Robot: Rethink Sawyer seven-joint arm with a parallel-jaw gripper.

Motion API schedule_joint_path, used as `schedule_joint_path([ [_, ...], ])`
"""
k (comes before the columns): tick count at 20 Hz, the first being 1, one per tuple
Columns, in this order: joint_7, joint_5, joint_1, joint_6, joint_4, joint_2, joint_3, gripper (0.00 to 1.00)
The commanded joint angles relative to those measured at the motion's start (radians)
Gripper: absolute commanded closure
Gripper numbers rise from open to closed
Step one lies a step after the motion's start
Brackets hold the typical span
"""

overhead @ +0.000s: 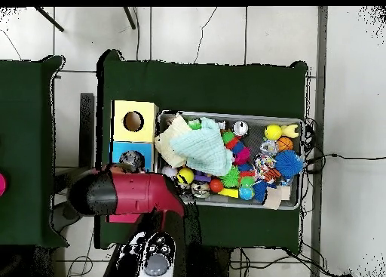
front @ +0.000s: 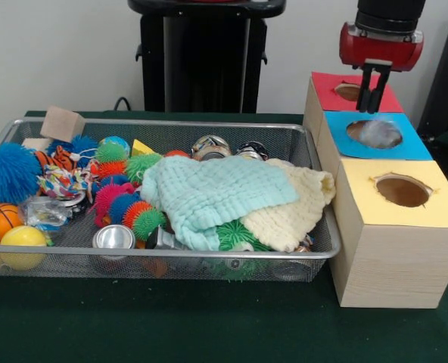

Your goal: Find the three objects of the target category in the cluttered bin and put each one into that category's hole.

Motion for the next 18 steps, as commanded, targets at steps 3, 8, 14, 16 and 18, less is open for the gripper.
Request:
schedule_joint_path([
  [3, 0.188, 0.023, 0.028, 0.071, 0.016, 0.017, 0.022, 1.00],
  [8, 0.192, 0.029, 0.039, 0.073, 0.015, 0.020, 0.017, 1.00],
  [14, 0.186, 0.038, 0.022, 0.047, 0.026, 0.021, 0.025, 1.00],
  [16, 0.163, 0.032, -0.005, 0.021, 0.033, 0.029, 0.037, 1.00],
  [18, 0.126, 0.019, -0.044, -0.006, 0.034, 0.043, 0.053, 1.00],
])
